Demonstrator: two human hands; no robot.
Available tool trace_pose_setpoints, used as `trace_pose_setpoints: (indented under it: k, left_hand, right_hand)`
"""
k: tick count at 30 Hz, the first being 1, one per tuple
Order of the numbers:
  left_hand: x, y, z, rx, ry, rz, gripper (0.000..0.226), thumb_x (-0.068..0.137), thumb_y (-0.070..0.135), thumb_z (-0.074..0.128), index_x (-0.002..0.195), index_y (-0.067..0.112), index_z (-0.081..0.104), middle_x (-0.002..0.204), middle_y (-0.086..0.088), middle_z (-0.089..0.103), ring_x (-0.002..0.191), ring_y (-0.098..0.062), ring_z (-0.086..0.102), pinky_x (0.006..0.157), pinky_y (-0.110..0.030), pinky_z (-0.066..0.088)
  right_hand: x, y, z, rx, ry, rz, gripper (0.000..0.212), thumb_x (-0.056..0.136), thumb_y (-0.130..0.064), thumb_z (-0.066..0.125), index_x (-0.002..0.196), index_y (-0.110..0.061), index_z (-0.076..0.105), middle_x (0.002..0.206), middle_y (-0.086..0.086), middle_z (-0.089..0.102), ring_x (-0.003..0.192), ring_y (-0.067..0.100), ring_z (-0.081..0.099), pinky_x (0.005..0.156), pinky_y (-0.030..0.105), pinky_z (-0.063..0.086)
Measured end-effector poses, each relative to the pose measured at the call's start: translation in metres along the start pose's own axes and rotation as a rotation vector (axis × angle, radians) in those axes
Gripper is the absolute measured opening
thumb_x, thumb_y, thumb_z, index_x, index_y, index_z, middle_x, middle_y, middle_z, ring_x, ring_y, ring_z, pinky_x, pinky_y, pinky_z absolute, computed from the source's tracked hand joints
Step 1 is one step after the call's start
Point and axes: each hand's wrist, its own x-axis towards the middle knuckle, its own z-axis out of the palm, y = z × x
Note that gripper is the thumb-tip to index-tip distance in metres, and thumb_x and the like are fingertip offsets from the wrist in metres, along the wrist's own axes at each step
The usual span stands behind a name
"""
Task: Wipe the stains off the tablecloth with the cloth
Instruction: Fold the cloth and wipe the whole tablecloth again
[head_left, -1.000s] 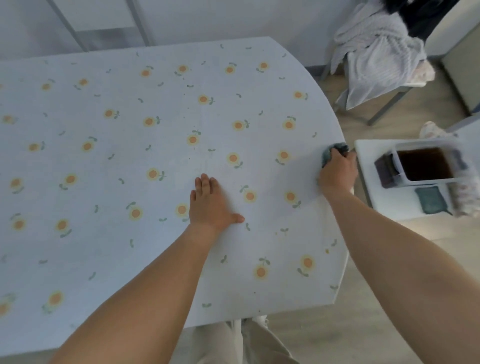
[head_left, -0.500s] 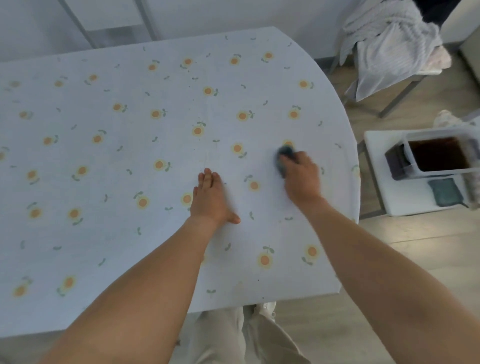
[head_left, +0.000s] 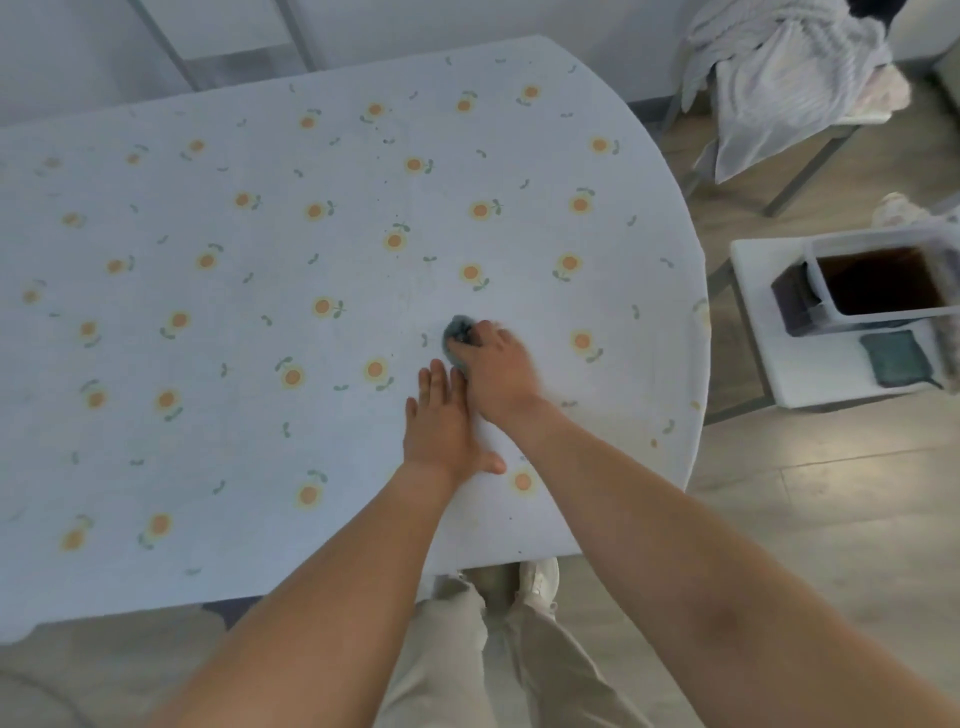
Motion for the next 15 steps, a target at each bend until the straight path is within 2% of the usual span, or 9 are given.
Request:
trace_pose_setpoints:
  k: [2, 4, 5, 8, 9, 11, 13, 15]
  left_hand:
    - [0.002, 0.0, -0.001, -0.033, 0.003, -0.012, 0.151, 0.055, 0.061, 0.087, 0.157, 0.01, -0.012, 0.164, -0.012, -0.019, 0.151, -0.028, -0.018, 0.123, -0.05, 0.003]
    - [0.0, 0.001, 0.001, -0.04, 0.007, -0.012, 0.15, 0.056, 0.059, 0.087, 0.157, 0.01, -0.012, 0.164, -0.012, -0.021, 0.151, -0.027, -0.02, 0.123, -0.049, 0.001]
    - [-0.001, 0.001, 0.002, -0.047, 0.007, -0.009, 0.149, 0.057, 0.058, 0.088, 0.157, 0.01, -0.012, 0.163, -0.012, -0.021, 0.15, -0.027, -0.021, 0.123, -0.049, 0.0]
    - [0.0, 0.001, 0.003, -0.056, 0.012, -0.01, 0.148, 0.057, 0.056, 0.089, 0.157, 0.01, -0.011, 0.164, -0.012, -0.021, 0.151, -0.027, -0.021, 0.123, -0.049, 0.0]
    - [0.001, 0.002, 0.002, -0.053, 0.013, -0.013, 0.148, 0.057, 0.056, 0.089, 0.157, 0.01, -0.011, 0.164, -0.012, -0.021, 0.151, -0.028, -0.02, 0.122, -0.049, 0.001]
    - [-0.001, 0.001, 0.001, -0.04, 0.001, -0.007, 0.145, 0.06, 0.057, 0.087, 0.157, 0.009, -0.01, 0.164, -0.013, -0.019, 0.151, -0.029, -0.019, 0.122, -0.05, 0.002]
    - [-0.011, 0.0, 0.007, -0.014, 0.032, -0.016, 0.137, 0.068, 0.06, 0.08, 0.157, 0.006, -0.008, 0.164, -0.015, -0.015, 0.151, -0.03, -0.016, 0.123, -0.051, 0.005]
    - [-0.031, -0.004, 0.017, 0.001, 0.032, -0.018, 0.133, 0.071, 0.063, 0.076, 0.156, 0.004, -0.007, 0.164, -0.017, -0.013, 0.152, -0.032, -0.015, 0.123, -0.051, 0.006]
  right_hand:
    - [-0.007, 0.011, -0.002, -0.071, -0.042, -0.124, 0.054, 0.089, -0.019, 0.052, 0.139, -0.038, 0.044, 0.135, 0.003, 0.041, 0.115, 0.028, 0.041, 0.096, 0.039, 0.032]
    - [-0.017, 0.057, -0.012, -0.16, 0.023, -0.076, 0.062, 0.084, -0.018, 0.056, 0.139, -0.042, 0.041, 0.132, 0.002, 0.042, 0.116, 0.028, 0.04, 0.093, 0.042, 0.031]
    - [-0.025, 0.088, -0.018, -0.162, 0.088, 0.035, 0.061, 0.083, -0.017, 0.055, 0.139, -0.041, 0.042, 0.131, 0.003, 0.044, 0.116, 0.029, 0.04, 0.094, 0.043, 0.031]
    - [-0.063, 0.174, -0.035, 0.002, 0.332, 0.568, 0.053, 0.088, -0.016, 0.05, 0.139, -0.029, 0.048, 0.131, 0.012, 0.045, 0.119, 0.036, 0.041, 0.102, 0.048, 0.028]
    - [-0.071, 0.184, -0.037, 0.028, 0.382, 0.685, 0.052, 0.087, -0.014, 0.049, 0.138, -0.025, 0.05, 0.13, 0.013, 0.045, 0.12, 0.036, 0.041, 0.104, 0.048, 0.027]
    - [-0.071, 0.172, -0.034, 0.058, 0.383, 0.803, 0.05, 0.084, -0.011, 0.048, 0.133, -0.02, 0.054, 0.129, 0.014, 0.044, 0.119, 0.036, 0.042, 0.104, 0.046, 0.03]
    - [-0.062, 0.133, -0.028, 0.07, 0.389, 0.749, 0.049, 0.081, -0.011, 0.046, 0.128, -0.018, 0.056, 0.129, 0.015, 0.045, 0.114, 0.037, 0.046, 0.099, 0.043, 0.036]
    - [-0.057, 0.081, -0.013, 0.044, 0.317, 0.529, 0.048, 0.08, -0.013, 0.047, 0.127, -0.02, 0.055, 0.128, 0.014, 0.048, 0.107, 0.038, 0.049, 0.091, 0.043, 0.04]
